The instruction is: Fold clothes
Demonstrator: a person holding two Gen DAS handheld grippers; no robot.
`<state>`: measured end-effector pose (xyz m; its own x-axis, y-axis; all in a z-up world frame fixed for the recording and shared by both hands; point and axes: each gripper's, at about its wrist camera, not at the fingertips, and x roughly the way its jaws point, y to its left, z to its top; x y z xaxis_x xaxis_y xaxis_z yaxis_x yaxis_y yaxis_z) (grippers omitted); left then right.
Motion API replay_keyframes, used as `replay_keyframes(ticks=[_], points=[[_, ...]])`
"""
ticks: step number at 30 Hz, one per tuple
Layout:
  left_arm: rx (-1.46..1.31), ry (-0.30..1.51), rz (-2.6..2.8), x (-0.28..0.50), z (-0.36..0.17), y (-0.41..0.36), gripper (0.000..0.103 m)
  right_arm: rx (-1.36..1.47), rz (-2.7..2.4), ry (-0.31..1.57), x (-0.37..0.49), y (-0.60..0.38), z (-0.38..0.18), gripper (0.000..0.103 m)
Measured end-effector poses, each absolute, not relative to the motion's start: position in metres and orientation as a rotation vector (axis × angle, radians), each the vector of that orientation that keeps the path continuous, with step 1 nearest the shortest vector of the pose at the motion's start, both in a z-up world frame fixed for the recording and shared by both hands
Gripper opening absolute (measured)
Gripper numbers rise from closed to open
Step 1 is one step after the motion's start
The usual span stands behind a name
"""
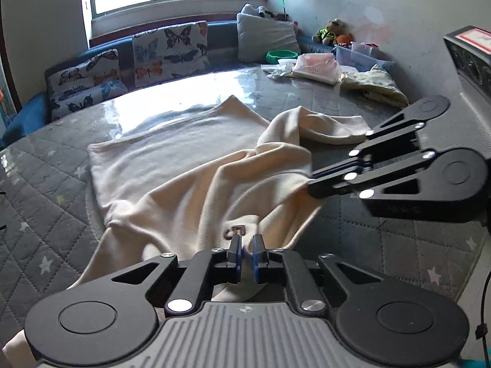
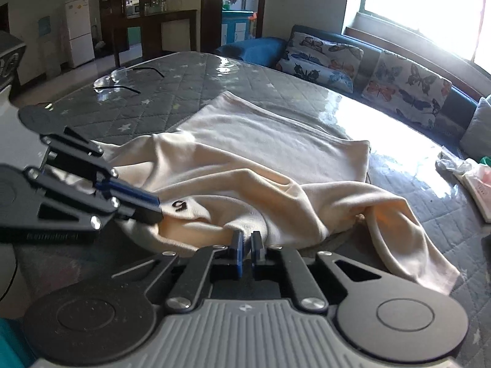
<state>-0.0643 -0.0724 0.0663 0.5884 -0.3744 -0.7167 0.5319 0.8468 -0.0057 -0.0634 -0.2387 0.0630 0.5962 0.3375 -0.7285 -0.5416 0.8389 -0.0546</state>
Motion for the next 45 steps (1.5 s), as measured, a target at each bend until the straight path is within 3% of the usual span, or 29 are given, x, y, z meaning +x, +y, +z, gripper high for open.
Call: replay_keyframes(ticks=[10, 13, 15, 17, 19, 24, 30, 32, 33, 34, 40, 45], points=[[0.231, 0.790, -0.593, -0.099, 0.069, -0.056, 0.006, -0.315, 0.537, 0.826, -0.126, -0.245, 0.072, 0.004], [0.196, 0.770, -0.556, -0.090, 0.075, -0.061, 0.021, -0.302, 0.495, 0.803, -0.121, -0.247, 0.072, 0.006], [0.197, 0.738, -0.542, -0.085, 0.079, -0.066, 0.028, -0.289, 0.472, 0.768, -0.113, -0.249, 0.075, 0.015], [0.202, 0.719, -0.530, -0.080, 0.080, -0.071, 0.037, -0.263, 0.463, 0.759, -0.104, -0.252, 0.077, 0.017], [0.202, 0.731, -0.522, -0.072, 0.076, -0.077, 0.040, -0.226, 0.460, 0.758, -0.094, -0.256, 0.078, 0.022], [0.213, 0.795, -0.523, -0.060, 0.058, -0.084, 0.038, -0.267, 0.505, 0.752, -0.089, -0.245, 0.069, 0.027], [0.220, 0.840, -0.520, -0.058, 0.046, -0.084, 0.019, -0.428, 0.499, 0.739, -0.082, -0.222, 0.047, 0.026], [0.211, 0.832, -0.519, -0.060, 0.049, -0.081, 0.015, -0.455, 0.502, 0.744, -0.079, -0.218, 0.041, 0.021], [0.205, 0.827, -0.519, -0.061, 0.051, -0.079, 0.015, -0.456, 0.496, 0.738, -0.079, -0.218, 0.040, 0.008], [0.198, 0.823, -0.519, -0.062, 0.052, -0.077, 0.014, -0.453, 0.488, 0.730, -0.080, -0.219, 0.040, 0.006], [0.169, 0.733, -0.578, -0.080, 0.078, -0.062, 0.013, -0.362, 0.498, 0.660, -0.101, -0.238, 0.072, 0.002], [0.178, 0.691, -0.663, -0.103, 0.078, -0.045, 0.013, -0.349, 0.561, 0.708, -0.132, -0.249, 0.082, 0.002]])
